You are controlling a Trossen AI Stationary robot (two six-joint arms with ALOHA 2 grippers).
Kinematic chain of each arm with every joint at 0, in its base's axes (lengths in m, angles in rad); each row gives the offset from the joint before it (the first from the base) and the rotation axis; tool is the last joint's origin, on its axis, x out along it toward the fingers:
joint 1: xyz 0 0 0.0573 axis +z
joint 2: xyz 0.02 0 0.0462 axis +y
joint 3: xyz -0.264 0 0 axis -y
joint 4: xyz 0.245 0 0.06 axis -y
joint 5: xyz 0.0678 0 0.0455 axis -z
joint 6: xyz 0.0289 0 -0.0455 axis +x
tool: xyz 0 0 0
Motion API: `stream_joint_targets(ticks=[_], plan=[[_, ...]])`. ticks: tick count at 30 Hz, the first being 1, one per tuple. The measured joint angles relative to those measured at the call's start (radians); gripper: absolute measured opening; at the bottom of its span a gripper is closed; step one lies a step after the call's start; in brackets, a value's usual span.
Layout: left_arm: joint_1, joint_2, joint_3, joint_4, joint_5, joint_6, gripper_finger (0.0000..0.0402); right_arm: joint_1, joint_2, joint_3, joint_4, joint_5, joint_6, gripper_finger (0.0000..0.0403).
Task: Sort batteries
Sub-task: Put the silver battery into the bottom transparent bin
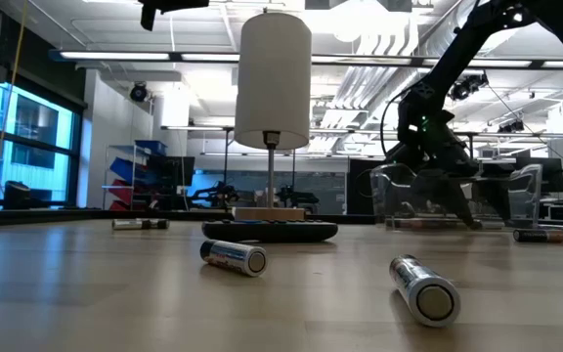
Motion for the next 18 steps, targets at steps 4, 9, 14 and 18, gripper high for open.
stream_joint_targets(ticks=[4,9,14,18], plan=[[0.0,0.0,0.0,-0.001,0.0,0.0,0.0001,0.006,-0.006,-0.056,0.076,-0.051,0.045,0.0348],[0.0,0.0,0.0,-0.002,0.0,0.0,0.0001,0.015,-0.016,-0.142,0.137,-0.126,0.08,0.0348],[0.0,0.0,0.0,-0.002,0.0,0.001,0.0001,0.041,-0.015,-0.144,0.152,-0.125,0.086,0.0348],[0.0,0.0,0.0,-0.002,0.0,0.001,0.0001,0.063,-0.012,-0.141,0.185,-0.142,0.119,0.0345]])
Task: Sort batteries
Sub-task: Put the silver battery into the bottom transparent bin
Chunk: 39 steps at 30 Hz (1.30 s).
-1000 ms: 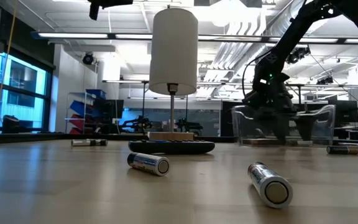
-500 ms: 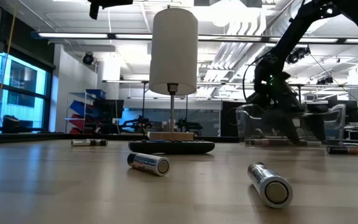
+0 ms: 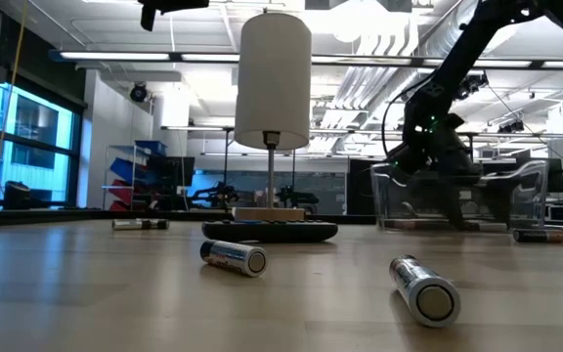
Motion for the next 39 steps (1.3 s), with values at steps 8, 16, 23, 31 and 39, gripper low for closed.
stream_joint_targets(ticks=[8,16,23,31,39], plan=[[0.0,0.0,0.0,0.0,0.0,0.0,0.0001,0.062,-0.002,-0.02,0.039,-0.035,0.044,0.0256],[0.0,0.0,0.0,0.0,0.0,0.019,0.0001,0.071,-0.002,-0.022,0.046,-0.039,0.037,0.0119],[0.0,0.0,0.0,0.0,0.0,0.02,0.0001,0.073,-0.009,0.022,-0.005,0.006,-0.07,0.0031],[0.006,0.0,0.0,0.0,-0.001,0.053,0.0001,0.062,-0.135,0.088,-0.006,0.144,-0.084,0.0008],[0.006,0.0,-0.001,-0.008,-0.001,0.053,0.0001,0.075,-0.285,0.098,-0.072,0.187,-0.082,0.0001]])
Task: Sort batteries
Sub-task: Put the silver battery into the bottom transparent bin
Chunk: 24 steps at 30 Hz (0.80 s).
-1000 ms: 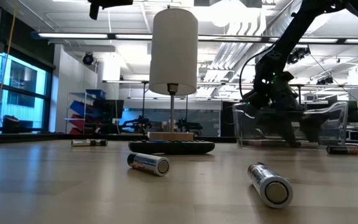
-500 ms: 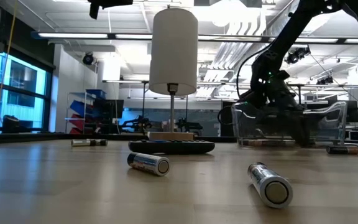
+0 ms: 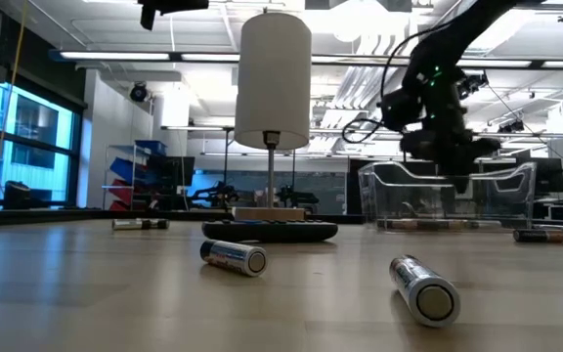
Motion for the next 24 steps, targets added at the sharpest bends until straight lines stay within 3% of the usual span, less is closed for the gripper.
stream_joint_targets(ticks=[4,11,17,24], plan=[[0.001,0.0,0.0,0.0,0.0,0.0,0.0001,-0.016,-0.007,-0.015,-0.069,0.045,-0.005,0.0],[0.006,0.0,0.0,-0.004,0.0,-0.002,0.0001,-0.07,-0.007,-0.075,0.111,0.038,-0.092,0.0022],[0.006,0.0,0.0,-0.024,0.0,-0.028,0.0001,-0.109,-0.007,-0.075,0.065,0.086,-0.318,0.0105],[0.006,0.0,0.0,-0.041,0.0,-0.028,0.0001,-0.049,-0.001,-0.075,0.073,0.117,-0.629,0.0202]])
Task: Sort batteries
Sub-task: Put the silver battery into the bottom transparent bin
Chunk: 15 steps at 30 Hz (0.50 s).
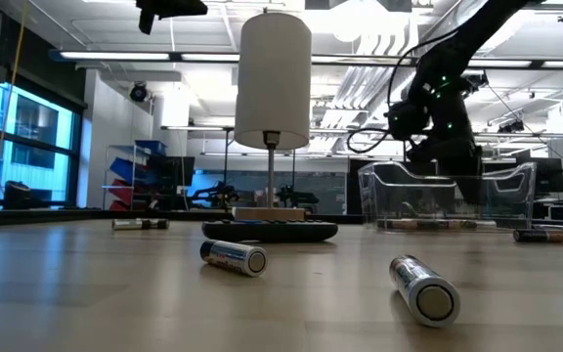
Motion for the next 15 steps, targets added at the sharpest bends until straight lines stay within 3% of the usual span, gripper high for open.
stream_joint_targets(ticks=[4,15], plan=[[0.0,0.0,0.0,-0.001,0.0,0.0,0.0001,0.025,0.043,0.0,0.02,0.015,-0.058,0.0211],[0.0,0.0,0.0,-0.001,-0.009,0.001,0.0001,0.044,0.179,0.005,0.007,0.18,-0.137,0.0208]])
